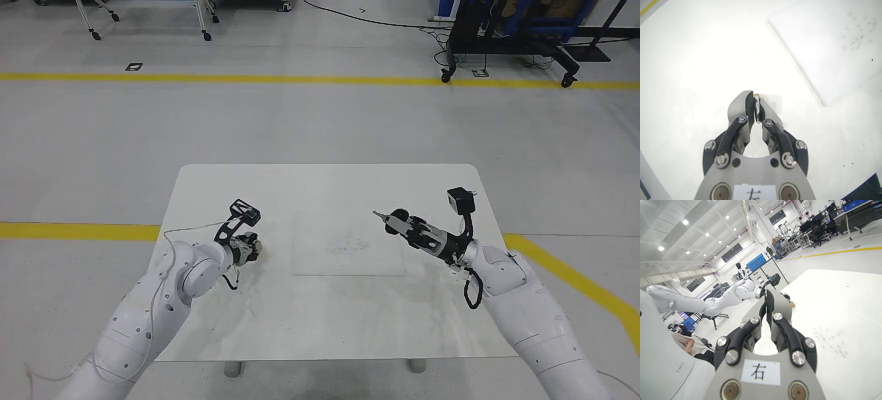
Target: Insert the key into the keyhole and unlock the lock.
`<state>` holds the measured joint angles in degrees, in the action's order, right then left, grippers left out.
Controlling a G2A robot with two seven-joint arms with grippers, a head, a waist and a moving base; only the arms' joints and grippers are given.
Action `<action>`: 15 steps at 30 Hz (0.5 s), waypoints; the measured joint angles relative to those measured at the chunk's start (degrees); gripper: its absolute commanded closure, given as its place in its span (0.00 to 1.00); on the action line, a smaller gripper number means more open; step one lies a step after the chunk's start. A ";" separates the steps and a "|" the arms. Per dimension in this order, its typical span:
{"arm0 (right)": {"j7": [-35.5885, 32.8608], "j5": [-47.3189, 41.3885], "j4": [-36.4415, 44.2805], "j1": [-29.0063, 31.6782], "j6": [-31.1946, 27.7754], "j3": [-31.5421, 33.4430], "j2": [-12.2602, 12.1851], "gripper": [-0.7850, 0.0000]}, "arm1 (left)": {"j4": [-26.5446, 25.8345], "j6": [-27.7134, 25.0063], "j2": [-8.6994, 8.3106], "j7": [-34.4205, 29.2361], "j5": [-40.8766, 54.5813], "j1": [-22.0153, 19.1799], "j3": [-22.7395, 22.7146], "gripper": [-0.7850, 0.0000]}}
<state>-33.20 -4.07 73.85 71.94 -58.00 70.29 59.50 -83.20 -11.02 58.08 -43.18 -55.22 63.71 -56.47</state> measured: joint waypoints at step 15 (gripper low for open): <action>0.00 0.00 0.00 0.00 0.00 0.00 0.00 1.00 | -1.48 0.02 0.06 -0.61 -1.34 1.72 -1.38 0.90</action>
<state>-33.20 -4.07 73.85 71.94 -58.00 70.29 59.50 -84.68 -11.00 58.14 -43.80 -56.56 65.43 -57.85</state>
